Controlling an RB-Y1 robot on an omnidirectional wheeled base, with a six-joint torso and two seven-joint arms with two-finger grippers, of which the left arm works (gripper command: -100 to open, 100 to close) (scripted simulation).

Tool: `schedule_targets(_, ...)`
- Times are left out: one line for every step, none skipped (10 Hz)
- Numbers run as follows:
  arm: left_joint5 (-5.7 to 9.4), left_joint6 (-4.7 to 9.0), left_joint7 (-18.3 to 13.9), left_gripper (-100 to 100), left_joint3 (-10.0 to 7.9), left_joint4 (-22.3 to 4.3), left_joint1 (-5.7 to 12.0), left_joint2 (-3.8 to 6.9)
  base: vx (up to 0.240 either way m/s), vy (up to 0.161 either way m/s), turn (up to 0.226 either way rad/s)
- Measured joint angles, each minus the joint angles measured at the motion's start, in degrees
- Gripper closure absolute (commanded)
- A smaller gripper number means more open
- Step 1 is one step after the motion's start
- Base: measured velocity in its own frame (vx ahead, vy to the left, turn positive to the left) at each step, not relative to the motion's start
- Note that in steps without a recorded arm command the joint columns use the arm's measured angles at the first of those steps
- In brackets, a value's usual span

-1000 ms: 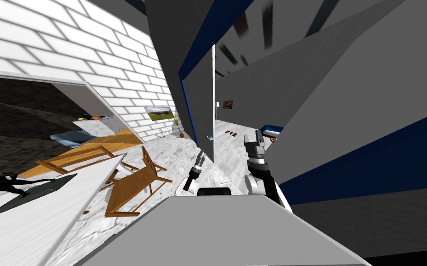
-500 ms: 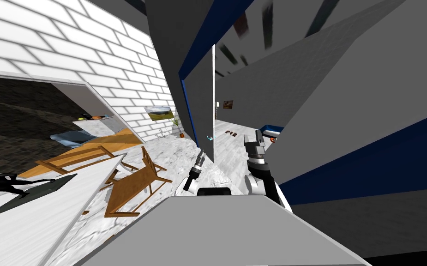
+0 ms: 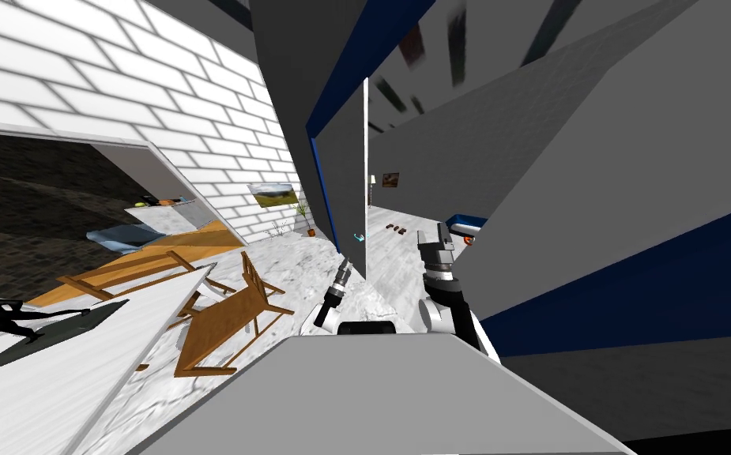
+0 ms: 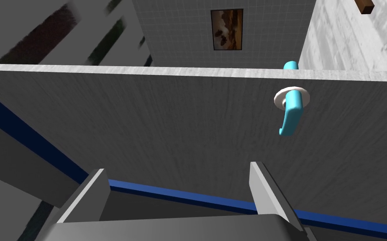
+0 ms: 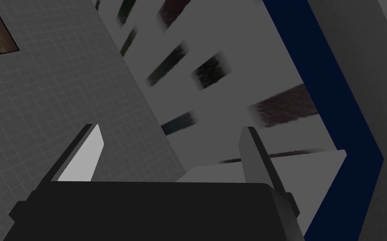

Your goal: Push the door open

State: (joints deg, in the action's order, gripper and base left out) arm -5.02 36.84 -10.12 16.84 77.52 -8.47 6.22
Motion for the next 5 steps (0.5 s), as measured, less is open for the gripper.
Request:
schedule_targets(-0.09,0.1,0.05,-100,0.2,-0.37,-0.02,-0.05,0.034,0.007,0.019)
schedule_targets(-0.14,0.16,0.1,-100,0.28,-0.54,-0.01,-0.08,0.005,0.005,0.016)
schedule_targets(-0.15,0.14,0.11,-100,0.32,-0.52,-0.04,-0.09,-0.008,-0.009,-0.032)
schedule_targets(-0.16,0.13,0.12,-100,0.32,-0.54,-0.05,-0.09,-0.003,-0.012,-0.04)
schedule_targets(-0.16,0.14,0.12,-100,0.33,-0.55,-0.05,-0.09,0.023,-0.002,-0.009)
